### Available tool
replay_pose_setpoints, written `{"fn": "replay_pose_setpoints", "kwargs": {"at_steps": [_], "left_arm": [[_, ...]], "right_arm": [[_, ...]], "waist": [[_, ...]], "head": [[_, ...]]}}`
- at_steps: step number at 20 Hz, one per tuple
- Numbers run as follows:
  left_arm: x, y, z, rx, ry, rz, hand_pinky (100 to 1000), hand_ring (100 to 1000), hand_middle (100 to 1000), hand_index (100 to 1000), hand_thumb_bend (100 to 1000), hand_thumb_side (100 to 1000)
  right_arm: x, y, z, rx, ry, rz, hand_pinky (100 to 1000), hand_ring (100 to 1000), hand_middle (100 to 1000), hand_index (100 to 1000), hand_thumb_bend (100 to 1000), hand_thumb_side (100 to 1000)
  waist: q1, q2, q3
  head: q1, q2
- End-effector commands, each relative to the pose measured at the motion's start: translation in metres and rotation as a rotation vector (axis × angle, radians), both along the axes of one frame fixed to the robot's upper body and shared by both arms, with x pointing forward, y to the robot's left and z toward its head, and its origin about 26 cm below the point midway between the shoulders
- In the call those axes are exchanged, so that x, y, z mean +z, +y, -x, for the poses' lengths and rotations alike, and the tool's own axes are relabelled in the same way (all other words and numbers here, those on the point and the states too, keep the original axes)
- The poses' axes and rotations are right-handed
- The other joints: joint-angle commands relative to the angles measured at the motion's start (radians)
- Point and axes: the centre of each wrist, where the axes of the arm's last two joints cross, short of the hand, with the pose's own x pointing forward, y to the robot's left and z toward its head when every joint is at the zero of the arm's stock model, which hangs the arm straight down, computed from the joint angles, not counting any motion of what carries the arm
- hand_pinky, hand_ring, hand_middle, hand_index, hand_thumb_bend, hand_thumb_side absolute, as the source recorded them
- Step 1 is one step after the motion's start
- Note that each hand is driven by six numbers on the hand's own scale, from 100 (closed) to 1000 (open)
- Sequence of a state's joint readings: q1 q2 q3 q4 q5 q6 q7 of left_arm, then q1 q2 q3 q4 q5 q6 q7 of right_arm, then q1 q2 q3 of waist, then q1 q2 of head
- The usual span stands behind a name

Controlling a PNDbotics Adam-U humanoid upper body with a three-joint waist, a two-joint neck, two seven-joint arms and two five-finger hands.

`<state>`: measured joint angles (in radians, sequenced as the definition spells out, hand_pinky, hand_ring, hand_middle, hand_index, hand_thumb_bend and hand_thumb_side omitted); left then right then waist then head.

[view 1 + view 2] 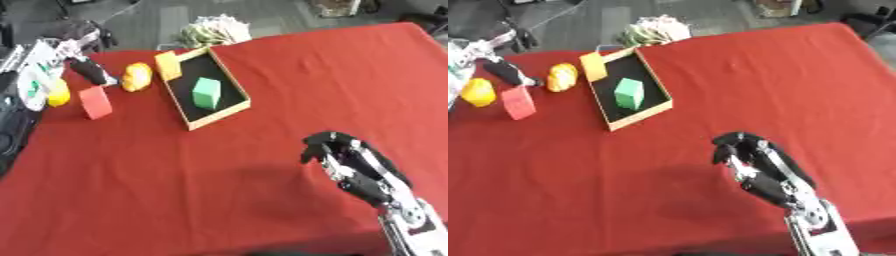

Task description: Pick up objects on the table and place them in the box.

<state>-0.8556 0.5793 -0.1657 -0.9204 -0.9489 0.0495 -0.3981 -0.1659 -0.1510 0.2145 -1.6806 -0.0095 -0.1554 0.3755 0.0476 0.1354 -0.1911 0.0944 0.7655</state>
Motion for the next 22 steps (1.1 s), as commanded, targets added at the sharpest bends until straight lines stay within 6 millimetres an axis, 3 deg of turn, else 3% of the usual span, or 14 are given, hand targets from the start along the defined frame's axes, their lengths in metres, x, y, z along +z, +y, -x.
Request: {"fn": "replay_pose_setpoints", "kwargs": {"at_steps": [1, 15, 17, 20, 22], "left_arm": [[0.004, 0.013, -0.004, 0.056, -0.020, -0.024, 797, 702, 691, 805, 578, 189], [-0.037, 0.031, -0.002, 0.154, 0.070, 0.006, 783, 678, 667, 793, 552, 201], [-0.041, 0.031, -0.002, 0.147, 0.106, 0.008, 763, 649, 633, 770, 539, 205], [-0.038, 0.030, -0.002, 0.137, 0.111, 0.006, 645, 514, 480, 647, 440, 193], [-0.030, 0.028, -0.002, 0.125, 0.068, 0.010, 608, 475, 430, 602, 388, 189]], "right_arm": [[0.005, -0.004, -0.001, -0.010, -0.018, 0.008, 729, 584, 542, 716, 100, 433], [0.005, -0.004, -0.002, -0.009, -0.019, 0.009, 729, 583, 542, 716, 100, 429], [0.005, -0.004, -0.002, -0.009, -0.020, 0.009, 729, 583, 542, 716, 100, 429], [0.005, -0.004, -0.002, -0.010, -0.020, 0.010, 729, 583, 542, 717, 100, 429], [0.005, -0.004, -0.002, -0.012, -0.019, 0.011, 729, 583, 542, 717, 100, 429]], "waist": [[0.004, -0.011, 0.000], [-0.001, -0.004, -0.005], [-0.001, -0.003, -0.005], [-0.002, -0.003, -0.005], [-0.002, -0.004, -0.003]], "head": [[0.000, -0.003], [-0.003, -0.004], [-0.003, -0.002], [-0.004, -0.002], [-0.006, -0.002]]}}
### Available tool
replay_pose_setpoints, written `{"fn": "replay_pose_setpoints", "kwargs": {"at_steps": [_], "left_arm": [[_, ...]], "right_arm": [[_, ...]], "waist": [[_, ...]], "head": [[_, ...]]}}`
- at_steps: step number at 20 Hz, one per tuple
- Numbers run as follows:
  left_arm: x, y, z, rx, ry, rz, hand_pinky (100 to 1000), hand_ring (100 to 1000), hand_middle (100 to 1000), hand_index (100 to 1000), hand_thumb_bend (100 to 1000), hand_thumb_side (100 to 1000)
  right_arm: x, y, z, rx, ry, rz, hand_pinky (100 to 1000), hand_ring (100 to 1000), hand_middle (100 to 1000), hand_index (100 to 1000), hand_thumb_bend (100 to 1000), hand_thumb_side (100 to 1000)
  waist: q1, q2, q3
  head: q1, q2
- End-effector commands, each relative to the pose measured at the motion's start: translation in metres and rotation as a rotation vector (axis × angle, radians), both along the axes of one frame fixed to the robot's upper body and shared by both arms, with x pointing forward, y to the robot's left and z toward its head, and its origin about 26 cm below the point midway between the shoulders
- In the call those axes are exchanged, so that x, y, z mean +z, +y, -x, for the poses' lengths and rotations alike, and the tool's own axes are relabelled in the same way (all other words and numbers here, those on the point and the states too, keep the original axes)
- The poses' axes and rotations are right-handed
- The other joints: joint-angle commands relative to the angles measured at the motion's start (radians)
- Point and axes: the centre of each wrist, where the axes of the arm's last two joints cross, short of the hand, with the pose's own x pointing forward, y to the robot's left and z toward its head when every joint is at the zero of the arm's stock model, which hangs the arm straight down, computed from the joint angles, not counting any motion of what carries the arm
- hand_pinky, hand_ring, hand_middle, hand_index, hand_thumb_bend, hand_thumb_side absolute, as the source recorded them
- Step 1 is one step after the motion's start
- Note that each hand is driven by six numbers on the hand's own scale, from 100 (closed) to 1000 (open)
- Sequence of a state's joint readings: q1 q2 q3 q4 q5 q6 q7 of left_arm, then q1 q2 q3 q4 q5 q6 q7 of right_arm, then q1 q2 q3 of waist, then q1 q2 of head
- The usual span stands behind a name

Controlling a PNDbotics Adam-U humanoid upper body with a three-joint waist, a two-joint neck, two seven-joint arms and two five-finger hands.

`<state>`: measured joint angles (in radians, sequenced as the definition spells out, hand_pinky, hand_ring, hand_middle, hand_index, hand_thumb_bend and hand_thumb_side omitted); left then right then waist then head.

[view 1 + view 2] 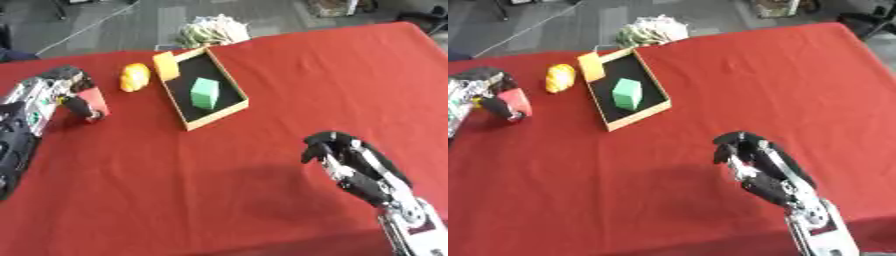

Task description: Pick up objects on the table and place them in the box.

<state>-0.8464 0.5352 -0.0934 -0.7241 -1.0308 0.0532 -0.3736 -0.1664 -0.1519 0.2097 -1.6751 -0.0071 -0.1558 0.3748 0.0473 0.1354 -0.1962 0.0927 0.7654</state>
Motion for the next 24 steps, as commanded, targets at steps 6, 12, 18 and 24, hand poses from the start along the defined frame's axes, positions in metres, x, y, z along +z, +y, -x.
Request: {"fn": "replay_pose_setpoints", "kwargs": {"at_steps": [6, 12, 18, 24], "left_arm": [[0.066, -0.024, -0.005, -0.160, -0.211, 0.029, 606, 473, 423, 598, 341, 178], [0.080, -0.092, -0.008, -0.387, -0.235, 0.048, 622, 492, 440, 615, 352, 176], [0.060, -0.138, -0.013, -0.479, -0.191, 0.037, 626, 497, 447, 620, 360, 179], [0.042, -0.147, -0.016, -0.486, -0.147, 0.005, 636, 503, 457, 630, 382, 186]], "right_arm": [[0.004, -0.004, -0.001, -0.007, -0.019, 0.013, 729, 583, 542, 717, 100, 430], [0.004, -0.001, -0.001, 0.000, -0.018, 0.010, 729, 583, 542, 717, 100, 429], [0.005, 0.002, -0.002, 0.011, -0.016, 0.002, 730, 583, 541, 716, 100, 427], [0.005, 0.003, -0.002, 0.018, -0.015, 0.000, 730, 583, 541, 716, 100, 428]], "waist": [[0.004, -0.009, 0.008], [0.002, -0.009, -0.008], [-0.004, -0.004, -0.026], [-0.002, -0.004, -0.034]], "head": [[-0.008, -0.004], [-0.003, -0.005], [0.008, -0.003], [0.011, -0.003]]}}
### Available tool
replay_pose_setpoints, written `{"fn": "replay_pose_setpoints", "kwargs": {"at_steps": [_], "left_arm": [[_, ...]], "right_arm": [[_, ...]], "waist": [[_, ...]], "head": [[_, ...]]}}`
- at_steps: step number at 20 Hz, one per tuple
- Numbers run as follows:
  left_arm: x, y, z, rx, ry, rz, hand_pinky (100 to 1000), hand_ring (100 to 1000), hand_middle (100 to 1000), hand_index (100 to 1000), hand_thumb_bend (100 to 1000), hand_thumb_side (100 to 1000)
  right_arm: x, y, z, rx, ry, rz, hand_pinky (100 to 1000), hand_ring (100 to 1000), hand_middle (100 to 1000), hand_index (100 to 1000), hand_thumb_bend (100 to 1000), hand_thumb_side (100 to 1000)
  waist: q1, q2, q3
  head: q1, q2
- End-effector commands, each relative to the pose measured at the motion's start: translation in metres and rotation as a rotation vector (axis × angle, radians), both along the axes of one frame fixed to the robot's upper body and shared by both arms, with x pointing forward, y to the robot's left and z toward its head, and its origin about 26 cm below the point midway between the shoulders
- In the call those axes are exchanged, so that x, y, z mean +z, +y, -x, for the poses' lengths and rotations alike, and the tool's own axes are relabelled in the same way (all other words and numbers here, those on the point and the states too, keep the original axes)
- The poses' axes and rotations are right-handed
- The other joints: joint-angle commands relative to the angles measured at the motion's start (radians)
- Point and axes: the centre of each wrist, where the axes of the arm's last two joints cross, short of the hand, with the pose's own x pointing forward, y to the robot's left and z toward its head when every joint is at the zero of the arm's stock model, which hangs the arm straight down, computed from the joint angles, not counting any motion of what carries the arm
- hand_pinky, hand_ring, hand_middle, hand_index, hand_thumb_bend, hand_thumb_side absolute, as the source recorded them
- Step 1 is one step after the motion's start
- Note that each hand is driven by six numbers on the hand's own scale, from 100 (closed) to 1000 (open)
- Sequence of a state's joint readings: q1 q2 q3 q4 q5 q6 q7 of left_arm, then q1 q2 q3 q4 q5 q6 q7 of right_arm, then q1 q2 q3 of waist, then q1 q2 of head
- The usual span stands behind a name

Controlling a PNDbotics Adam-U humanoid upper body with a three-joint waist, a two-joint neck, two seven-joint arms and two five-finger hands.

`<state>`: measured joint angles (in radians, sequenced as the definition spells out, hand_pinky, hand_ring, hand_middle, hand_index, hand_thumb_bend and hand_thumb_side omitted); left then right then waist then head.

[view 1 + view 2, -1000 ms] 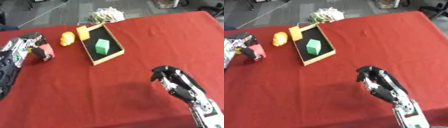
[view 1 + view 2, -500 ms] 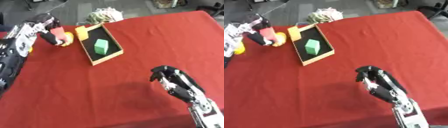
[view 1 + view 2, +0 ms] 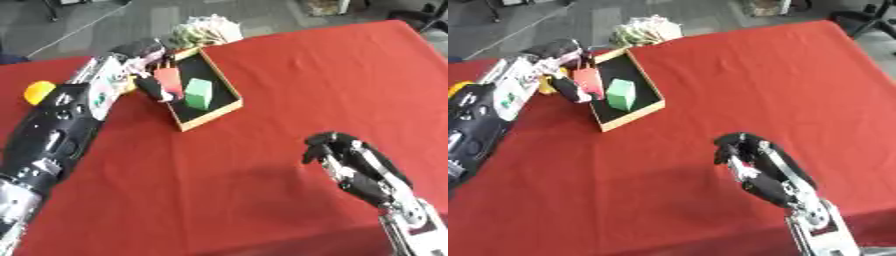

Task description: Pick up objects on the table and place them in the box.

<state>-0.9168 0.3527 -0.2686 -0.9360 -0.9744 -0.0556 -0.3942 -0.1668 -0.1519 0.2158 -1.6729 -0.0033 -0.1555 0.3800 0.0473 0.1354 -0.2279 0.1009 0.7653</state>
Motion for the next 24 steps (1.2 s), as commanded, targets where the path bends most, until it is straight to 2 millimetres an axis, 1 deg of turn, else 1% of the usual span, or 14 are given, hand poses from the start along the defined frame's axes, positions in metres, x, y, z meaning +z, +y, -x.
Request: {"fn": "replay_pose_setpoints", "kwargs": {"at_steps": [1, 7, 10, 14, 18, 24], "left_arm": [[0.011, 0.000, -0.004, -0.002, -0.031, -0.027, 637, 504, 458, 631, 386, 187], [0.015, 0.011, -0.004, 0.041, -0.049, -0.029, 639, 504, 458, 632, 384, 187], [0.009, 0.011, -0.005, 0.056, -0.031, -0.020, 642, 507, 461, 635, 379, 188], [0.001, 0.002, -0.006, 0.038, -0.014, -0.008, 641, 508, 461, 636, 369, 188], [0.000, -0.012, -0.007, 0.001, -0.017, 0.024, 647, 515, 466, 643, 347, 183], [-0.004, -0.024, -0.006, -0.038, -0.002, 0.043, 677, 551, 507, 682, 372, 187]], "right_arm": [[0.005, 0.002, -0.002, 0.008, -0.016, -0.007, 730, 583, 541, 716, 100, 428], [0.005, 0.002, -0.002, 0.008, -0.016, -0.007, 730, 583, 541, 716, 100, 429], [0.005, 0.002, -0.002, 0.011, -0.015, -0.007, 730, 583, 541, 716, 100, 428], [0.005, 0.003, -0.002, 0.012, -0.013, -0.008, 731, 583, 541, 716, 100, 426], [0.005, 0.004, -0.002, 0.018, -0.011, -0.009, 731, 583, 541, 716, 100, 425], [0.005, 0.005, -0.002, 0.022, -0.010, -0.008, 731, 583, 541, 717, 100, 424]], "waist": [[-0.002, -0.004, -0.003], [0.004, -0.006, -0.003], [0.004, -0.006, -0.006], [0.001, -0.004, -0.012], [0.000, -0.001, -0.016], [0.000, -0.002, -0.017]], "head": [[0.003, -0.002], [-0.002, -0.004], [-0.001, -0.005], [0.002, -0.006], [0.009, -0.007], [0.012, -0.009]]}}
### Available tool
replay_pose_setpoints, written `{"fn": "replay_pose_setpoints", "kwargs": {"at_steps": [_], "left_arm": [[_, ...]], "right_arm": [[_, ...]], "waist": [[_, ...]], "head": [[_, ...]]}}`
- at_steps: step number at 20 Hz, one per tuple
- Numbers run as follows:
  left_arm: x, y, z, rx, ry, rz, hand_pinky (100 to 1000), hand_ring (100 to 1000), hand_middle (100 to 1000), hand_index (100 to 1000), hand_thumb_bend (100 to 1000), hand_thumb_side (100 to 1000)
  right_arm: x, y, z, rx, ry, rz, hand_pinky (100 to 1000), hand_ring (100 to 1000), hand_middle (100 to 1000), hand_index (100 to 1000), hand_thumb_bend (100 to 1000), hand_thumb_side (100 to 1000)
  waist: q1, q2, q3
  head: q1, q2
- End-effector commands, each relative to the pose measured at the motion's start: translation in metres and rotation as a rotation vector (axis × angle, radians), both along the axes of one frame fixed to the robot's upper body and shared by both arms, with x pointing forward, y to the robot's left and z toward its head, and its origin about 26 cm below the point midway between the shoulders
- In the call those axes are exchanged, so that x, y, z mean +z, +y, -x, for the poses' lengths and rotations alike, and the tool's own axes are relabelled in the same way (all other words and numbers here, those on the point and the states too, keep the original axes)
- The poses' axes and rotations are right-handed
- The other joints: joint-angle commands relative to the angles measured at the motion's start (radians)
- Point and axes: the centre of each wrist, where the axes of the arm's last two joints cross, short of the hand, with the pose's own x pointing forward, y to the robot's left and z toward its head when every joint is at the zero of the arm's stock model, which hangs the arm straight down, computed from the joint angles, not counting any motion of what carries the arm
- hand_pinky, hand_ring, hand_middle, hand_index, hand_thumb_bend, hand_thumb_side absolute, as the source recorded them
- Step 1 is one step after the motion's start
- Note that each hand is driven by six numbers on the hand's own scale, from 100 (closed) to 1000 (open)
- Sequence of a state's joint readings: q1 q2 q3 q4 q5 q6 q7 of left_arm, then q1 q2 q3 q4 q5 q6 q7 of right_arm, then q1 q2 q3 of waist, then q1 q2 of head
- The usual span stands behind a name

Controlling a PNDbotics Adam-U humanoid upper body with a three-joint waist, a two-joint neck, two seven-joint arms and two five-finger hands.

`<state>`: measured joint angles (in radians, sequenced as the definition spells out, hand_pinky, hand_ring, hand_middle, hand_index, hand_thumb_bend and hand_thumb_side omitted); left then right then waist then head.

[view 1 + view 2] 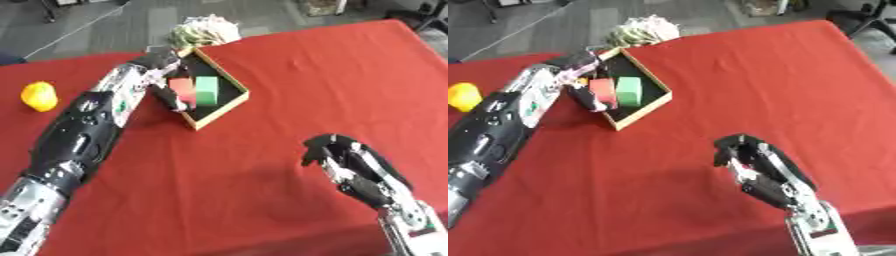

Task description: Pick up objects on the table and place them in the box.

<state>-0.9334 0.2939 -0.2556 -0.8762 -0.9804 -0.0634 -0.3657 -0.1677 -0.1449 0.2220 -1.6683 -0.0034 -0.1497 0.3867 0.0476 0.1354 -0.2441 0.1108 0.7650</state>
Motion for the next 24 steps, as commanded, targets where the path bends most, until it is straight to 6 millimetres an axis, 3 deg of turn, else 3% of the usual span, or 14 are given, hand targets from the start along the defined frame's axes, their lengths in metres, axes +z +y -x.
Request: {"fn": "replay_pose_setpoints", "kwargs": {"at_steps": [1, 6, 10, 13, 17, 24], "left_arm": [[0.009, -0.007, -0.001, -0.021, -0.021, 0.005, 689, 569, 529, 701, 386, 186], [0.006, -0.013, -0.001, -0.024, -0.036, 0.006, 727, 625, 625, 786, 444, 178], [0.010, -0.013, -0.001, -0.017, -0.101, -0.011, 783, 719, 750, 858, 519, 162], [0.016, -0.013, 0.000, -0.001, -0.175, -0.012, 812, 761, 794, 882, 556, 248], [0.020, -0.008, 0.000, 0.025, -0.249, 0.027, 823, 774, 814, 894, 568, 315], [0.028, 0.012, 0.001, 0.102, -0.372, 0.104, 805, 745, 774, 861, 521, 241]], "right_arm": [[0.006, 0.002, -0.002, 0.011, -0.021, -0.007, 731, 582, 541, 717, 100, 424], [0.006, 0.003, -0.003, 0.014, -0.019, -0.006, 731, 582, 541, 716, 100, 424], [0.005, 0.003, -0.003, 0.013, -0.019, -0.004, 731, 582, 541, 716, 100, 424], [0.005, 0.003, -0.003, 0.015, -0.018, -0.003, 731, 582, 541, 716, 100, 425], [0.005, 0.002, -0.003, 0.012, -0.017, -0.002, 731, 582, 540, 716, 100, 424], [0.004, 0.000, -0.003, 0.003, -0.017, 0.001, 732, 582, 540, 717, 100, 422]], "waist": [[0.000, -0.003, -0.001], [0.000, -0.004, -0.003], [0.001, -0.005, -0.003], [0.002, -0.006, -0.003], [0.002, -0.007, -0.001], [0.002, -0.006, 0.004]], "head": [[0.002, -0.010], [0.003, -0.013], [0.001, -0.015], [-0.001, -0.016], [-0.004, -0.018], [-0.014, -0.022]]}}
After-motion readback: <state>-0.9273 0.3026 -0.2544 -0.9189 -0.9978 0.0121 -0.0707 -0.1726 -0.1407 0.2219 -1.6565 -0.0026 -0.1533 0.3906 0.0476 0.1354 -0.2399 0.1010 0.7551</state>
